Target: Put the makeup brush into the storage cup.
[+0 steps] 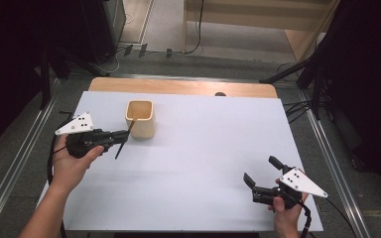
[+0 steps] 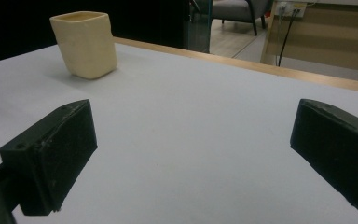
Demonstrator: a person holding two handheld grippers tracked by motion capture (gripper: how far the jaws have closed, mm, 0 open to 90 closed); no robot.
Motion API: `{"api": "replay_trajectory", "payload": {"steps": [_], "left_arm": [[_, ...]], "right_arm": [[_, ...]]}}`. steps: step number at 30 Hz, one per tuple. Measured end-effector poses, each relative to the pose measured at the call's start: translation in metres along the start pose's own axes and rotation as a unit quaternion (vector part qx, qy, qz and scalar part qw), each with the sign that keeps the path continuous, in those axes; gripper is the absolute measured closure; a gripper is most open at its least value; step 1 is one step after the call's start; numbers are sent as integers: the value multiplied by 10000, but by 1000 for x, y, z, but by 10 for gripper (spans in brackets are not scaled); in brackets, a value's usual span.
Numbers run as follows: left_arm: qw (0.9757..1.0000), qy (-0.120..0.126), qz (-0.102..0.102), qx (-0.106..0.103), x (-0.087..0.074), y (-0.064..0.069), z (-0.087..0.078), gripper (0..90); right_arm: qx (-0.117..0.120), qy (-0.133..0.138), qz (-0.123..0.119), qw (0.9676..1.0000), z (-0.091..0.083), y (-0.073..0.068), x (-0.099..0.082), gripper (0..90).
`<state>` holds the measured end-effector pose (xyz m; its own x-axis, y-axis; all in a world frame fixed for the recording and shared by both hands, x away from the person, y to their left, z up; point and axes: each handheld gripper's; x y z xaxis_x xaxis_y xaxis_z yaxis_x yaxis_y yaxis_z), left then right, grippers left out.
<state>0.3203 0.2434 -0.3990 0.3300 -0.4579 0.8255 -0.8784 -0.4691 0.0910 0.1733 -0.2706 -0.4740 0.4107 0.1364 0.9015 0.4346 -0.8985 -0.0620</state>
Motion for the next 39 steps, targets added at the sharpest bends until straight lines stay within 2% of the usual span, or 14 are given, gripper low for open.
{"api": "replay_trajectory", "payload": {"steps": [8, 26, 33, 39], "left_arm": [[9994, 321, -101, 16, 3, -1, 0, 845], [9975, 651, -198, 198, 10, -4, 3, 845], [9953, 881, -221, 332, 13, -8, 3, 844], [9920, 1125, -343, 452, 13, -14, 7, 844]], "right_arm": [[5, 1, -7, 10000, -2, 1, -1, 10], [15, -6, 3, 10000, -1, 1, 0, 10], [0, -31, -8, 10000, -1, 0, -1, 10], [-1, -24, -4, 10000, -1, 0, -1, 10]]}}
Point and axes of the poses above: each handheld gripper's, and its own axes: z roughly forward along the jaws, x roughly out of its top, y roughly to its right, and after that the axes turned 9 degrees about -y, right-handed
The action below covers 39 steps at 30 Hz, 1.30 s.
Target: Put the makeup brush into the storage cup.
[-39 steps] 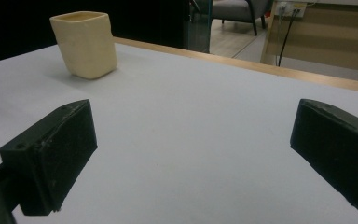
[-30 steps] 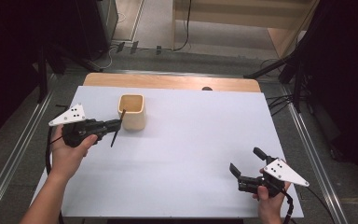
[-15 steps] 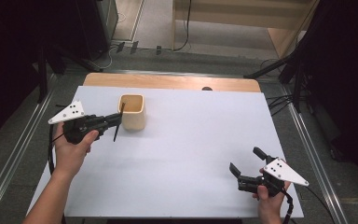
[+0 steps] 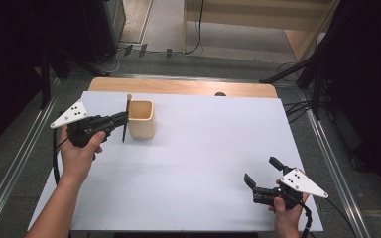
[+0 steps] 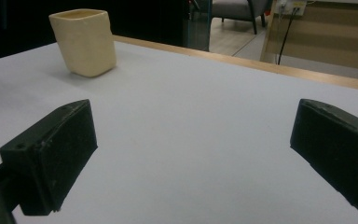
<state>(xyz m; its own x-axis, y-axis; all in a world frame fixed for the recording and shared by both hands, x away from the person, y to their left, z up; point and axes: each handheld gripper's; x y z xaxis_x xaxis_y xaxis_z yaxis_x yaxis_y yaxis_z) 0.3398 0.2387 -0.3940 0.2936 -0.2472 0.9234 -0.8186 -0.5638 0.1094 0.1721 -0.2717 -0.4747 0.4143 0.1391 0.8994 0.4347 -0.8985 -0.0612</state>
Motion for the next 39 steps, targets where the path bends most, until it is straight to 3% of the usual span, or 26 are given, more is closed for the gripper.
{"api": "replay_trajectory", "payload": {"steps": [17, 22, 39], "left_arm": [[9975, 533, -350, 319, 7, -10, 13, 844], [9964, 608, -344, 478, 11, -12, 15, 844], [9933, 818, -409, 710, 19, -17, 31, 844]], "right_arm": [[5, -5, -14, 10000, 0, 0, 0, 10], [12, 5, -17, 10000, 0, 1, 0, 10], [13, -6, -36, 10000, 0, 1, -1, 10]]}}
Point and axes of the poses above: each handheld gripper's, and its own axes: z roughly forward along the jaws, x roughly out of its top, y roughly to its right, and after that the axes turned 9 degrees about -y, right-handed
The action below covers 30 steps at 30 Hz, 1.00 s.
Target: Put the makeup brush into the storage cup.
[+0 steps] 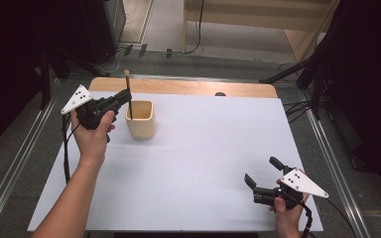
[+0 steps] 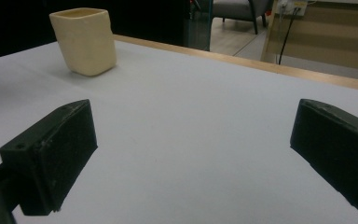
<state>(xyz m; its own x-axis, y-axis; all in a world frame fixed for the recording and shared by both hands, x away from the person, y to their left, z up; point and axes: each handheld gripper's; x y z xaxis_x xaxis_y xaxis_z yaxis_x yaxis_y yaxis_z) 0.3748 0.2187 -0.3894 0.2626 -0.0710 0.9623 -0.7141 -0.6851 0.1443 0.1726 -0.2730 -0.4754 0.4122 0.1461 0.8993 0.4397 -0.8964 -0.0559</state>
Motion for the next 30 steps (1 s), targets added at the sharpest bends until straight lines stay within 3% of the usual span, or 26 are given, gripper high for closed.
{"api": "replay_trajectory", "payload": {"steps": [6, 14, 20, 30], "left_arm": [[9998, 112, -79, 145, -2, -5, 7, 844], [9993, 105, -38, 361, -5, -11, 12, 844], [9991, 184, -33, 382, -6, -12, 16, 844], [9992, 33, -26, 401, -15, -11, 23, 843]], "right_arm": [[8, -4, -2, 10000, 0, 0, 0, 10], [-2, 8, 16, 10000, -1, 1, 0, 10], [3, 7, 11, 10000, -1, 1, 0, 10], [5, -3, 46, 10000, -1, 1, -1, 10]]}}
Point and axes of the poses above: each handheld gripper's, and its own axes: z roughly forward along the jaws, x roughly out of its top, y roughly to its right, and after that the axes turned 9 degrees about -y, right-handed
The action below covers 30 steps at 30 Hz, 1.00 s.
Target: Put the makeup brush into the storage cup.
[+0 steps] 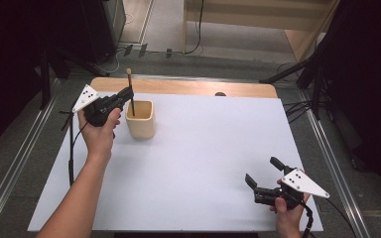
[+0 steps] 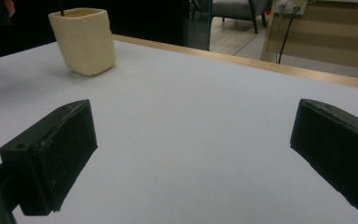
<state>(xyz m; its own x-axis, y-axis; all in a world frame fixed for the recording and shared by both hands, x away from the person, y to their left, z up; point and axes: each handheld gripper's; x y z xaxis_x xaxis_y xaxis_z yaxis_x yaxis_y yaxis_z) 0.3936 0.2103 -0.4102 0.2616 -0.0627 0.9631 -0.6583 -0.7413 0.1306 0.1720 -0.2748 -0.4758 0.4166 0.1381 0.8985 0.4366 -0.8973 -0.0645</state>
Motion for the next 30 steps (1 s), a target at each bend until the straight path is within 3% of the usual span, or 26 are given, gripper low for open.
{"api": "replay_trajectory", "payload": {"steps": [30], "left_arm": [[9994, -322, -125, 74, -22, -4, 3, 843]], "right_arm": [[8, 6, -10, 10000, -1, 0, 0, 10]]}}
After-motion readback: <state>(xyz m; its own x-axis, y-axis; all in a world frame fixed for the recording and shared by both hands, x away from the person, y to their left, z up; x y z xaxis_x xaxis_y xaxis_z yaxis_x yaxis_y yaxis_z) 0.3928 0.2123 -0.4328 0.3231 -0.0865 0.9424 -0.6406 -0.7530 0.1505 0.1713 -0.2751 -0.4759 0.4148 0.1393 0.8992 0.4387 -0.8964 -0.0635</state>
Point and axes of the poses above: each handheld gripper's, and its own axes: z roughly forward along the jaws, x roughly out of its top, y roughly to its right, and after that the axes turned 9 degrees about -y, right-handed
